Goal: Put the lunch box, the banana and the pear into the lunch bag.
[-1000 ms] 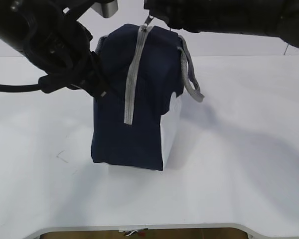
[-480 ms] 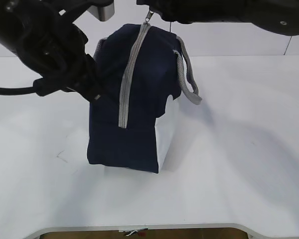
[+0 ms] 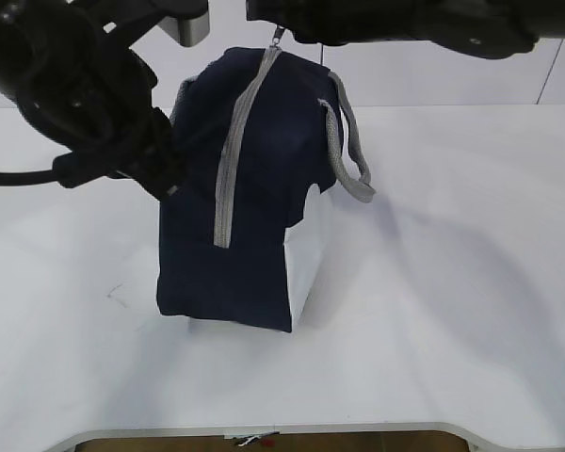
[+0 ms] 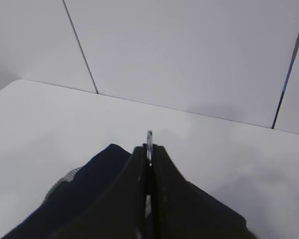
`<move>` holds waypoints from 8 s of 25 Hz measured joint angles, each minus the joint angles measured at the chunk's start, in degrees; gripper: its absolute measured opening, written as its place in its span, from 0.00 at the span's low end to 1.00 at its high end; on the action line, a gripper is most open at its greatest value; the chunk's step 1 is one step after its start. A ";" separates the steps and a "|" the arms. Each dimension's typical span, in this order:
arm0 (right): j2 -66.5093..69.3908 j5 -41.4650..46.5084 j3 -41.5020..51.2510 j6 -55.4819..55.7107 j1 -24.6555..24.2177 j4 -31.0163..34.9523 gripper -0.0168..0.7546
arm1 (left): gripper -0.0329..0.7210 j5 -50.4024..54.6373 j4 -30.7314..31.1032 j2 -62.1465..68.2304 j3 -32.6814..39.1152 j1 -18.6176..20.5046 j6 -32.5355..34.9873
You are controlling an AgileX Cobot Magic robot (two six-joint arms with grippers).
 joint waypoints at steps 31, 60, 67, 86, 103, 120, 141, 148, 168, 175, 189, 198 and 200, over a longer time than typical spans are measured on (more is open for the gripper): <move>12.52 0.95 -9.92 0.00 -3.38 -1.88 0.04 | 0.03 2.14 0.72 -1.46 0.11 0.00 0.00; 11.97 0.95 -10.01 0.00 -3.38 -2.77 0.04 | 0.60 10.48 -4.84 -1.89 -7.97 2.30 -9.07; 11.97 0.95 -10.01 0.00 -3.38 -2.77 0.04 | 0.59 12.49 -8.53 -0.50 -16.83 9.18 -9.96; 11.97 0.62 -10.01 0.10 -3.38 -2.74 0.04 | 0.59 18.85 -21.23 21.25 -35.27 13.65 -5.53; 11.97 0.62 -10.01 0.19 -3.38 -2.74 0.04 | 0.35 15.58 -26.78 26.11 -35.52 15.50 -3.95; 11.97 1.47 -10.01 0.19 -3.38 -4.60 0.04 | 0.04 19.19 -26.24 26.00 -35.52 15.54 17.21; 14.14 5.73 -10.12 2.21 -5.34 2.50 0.04 | 0.04 20.60 -26.17 22.46 -35.52 17.97 18.41; 14.78 11.07 -10.24 1.69 -5.70 19.48 0.04 | 0.04 21.21 -25.97 22.46 -35.52 17.97 19.93; 17.07 14.65 -10.65 -10.21 -5.69 23.24 0.04 | 0.04 21.96 -26.03 22.46 -35.52 17.97 22.04; 18.16 14.65 -10.65 -10.25 -5.69 23.24 0.04 | 0.04 22.01 -26.03 22.46 -35.52 17.97 22.09; 18.18 15.53 -10.65 -10.35 -5.69 24.24 0.04 | 0.04 22.11 -26.03 22.46 -35.52 17.97 22.64; 18.28 15.78 -10.65 -10.35 -5.59 24.37 0.06 | 0.04 22.16 -26.03 22.46 -35.52 17.97 22.76; 18.28 16.42 -10.65 -10.39 -5.52 24.37 0.11 | 0.04 22.30 -26.03 22.46 -35.52 17.97 22.76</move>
